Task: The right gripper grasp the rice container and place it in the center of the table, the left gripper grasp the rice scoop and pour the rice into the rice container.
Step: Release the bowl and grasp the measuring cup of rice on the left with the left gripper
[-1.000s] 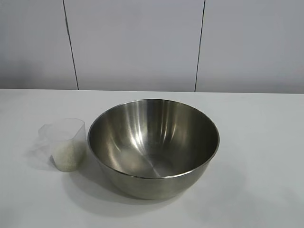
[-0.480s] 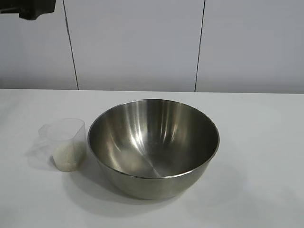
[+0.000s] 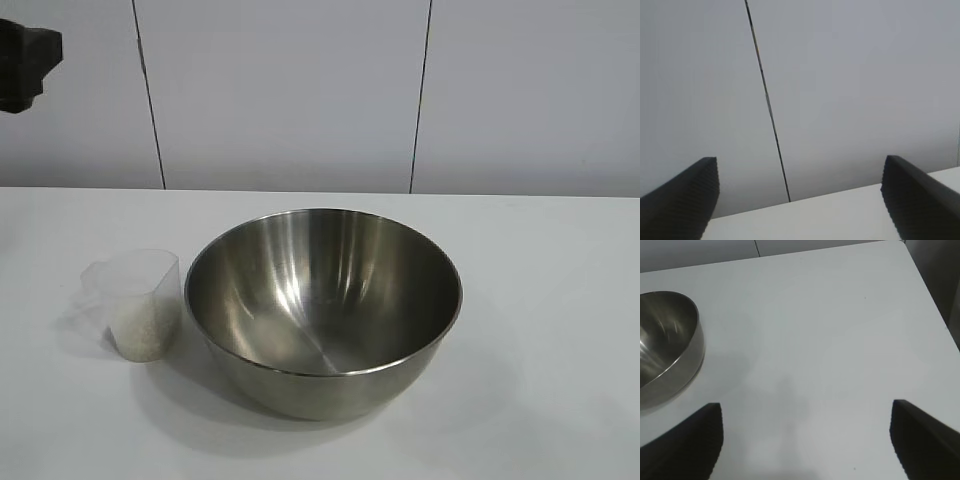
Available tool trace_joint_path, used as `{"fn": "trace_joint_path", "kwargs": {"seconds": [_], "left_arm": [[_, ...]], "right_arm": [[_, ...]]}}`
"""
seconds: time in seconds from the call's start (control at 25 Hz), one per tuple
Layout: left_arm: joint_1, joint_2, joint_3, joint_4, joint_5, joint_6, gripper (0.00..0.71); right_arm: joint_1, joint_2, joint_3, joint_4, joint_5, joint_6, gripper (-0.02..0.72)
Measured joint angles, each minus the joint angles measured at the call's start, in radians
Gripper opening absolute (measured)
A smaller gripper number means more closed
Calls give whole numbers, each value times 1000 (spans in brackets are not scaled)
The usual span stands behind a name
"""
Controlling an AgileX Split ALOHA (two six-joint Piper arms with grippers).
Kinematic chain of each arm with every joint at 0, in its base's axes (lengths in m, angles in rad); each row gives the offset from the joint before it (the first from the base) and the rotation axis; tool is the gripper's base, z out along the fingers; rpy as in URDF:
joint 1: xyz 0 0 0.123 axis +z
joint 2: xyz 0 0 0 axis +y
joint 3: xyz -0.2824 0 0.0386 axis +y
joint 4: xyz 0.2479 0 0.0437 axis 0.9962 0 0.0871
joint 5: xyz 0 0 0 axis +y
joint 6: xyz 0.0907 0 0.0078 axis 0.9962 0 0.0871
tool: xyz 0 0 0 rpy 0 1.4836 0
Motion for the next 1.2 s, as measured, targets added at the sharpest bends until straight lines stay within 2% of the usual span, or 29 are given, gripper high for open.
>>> {"fn": "trace_joint_path", "kwargs": {"seconds": [0.2, 0.44, 0.68, 1.2], "left_arm": [[1, 0, 138, -5, -68, -1, 615], [2, 64, 231, -16, -80, 16, 566], [2, 262, 226, -16, -82, 18, 544], [2, 512, 119, 40, -90, 47, 517]], "right_arm": [[0, 0, 0, 0, -2, 0, 622], [0, 0, 0, 0, -2, 0, 622], [0, 0, 0, 0, -2, 0, 622], [0, 0, 0, 0, -2, 0, 622]]}}
